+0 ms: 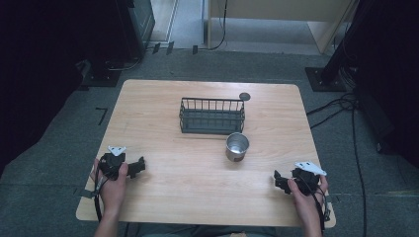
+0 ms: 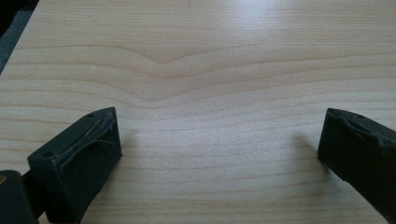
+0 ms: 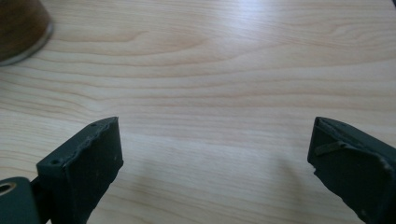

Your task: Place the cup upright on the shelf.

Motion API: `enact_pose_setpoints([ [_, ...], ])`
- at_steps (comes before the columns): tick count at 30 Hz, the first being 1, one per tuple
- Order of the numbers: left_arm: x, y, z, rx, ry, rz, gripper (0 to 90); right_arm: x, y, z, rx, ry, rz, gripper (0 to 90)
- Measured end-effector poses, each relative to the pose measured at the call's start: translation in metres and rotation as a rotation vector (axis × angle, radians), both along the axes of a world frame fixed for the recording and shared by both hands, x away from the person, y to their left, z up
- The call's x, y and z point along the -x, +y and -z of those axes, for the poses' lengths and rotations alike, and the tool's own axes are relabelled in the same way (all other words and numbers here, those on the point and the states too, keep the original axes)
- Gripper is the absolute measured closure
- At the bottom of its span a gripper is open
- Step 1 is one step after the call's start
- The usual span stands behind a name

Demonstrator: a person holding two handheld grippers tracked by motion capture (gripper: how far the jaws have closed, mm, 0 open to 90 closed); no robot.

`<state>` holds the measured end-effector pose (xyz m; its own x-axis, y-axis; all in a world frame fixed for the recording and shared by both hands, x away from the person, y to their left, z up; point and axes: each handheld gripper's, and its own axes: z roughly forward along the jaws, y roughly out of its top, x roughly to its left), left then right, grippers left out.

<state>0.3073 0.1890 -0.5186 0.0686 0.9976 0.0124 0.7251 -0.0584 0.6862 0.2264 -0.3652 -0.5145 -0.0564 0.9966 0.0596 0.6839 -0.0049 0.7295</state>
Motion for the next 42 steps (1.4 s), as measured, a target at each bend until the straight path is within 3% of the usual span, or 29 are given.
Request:
enact_pose_setpoints([
  [42, 0.0, 0.0, 0.0, 0.0, 0.0, 0.0, 0.0, -0.035, 0.075, -0.024, -0.047, -0.063, -0.18, 2.8],
])
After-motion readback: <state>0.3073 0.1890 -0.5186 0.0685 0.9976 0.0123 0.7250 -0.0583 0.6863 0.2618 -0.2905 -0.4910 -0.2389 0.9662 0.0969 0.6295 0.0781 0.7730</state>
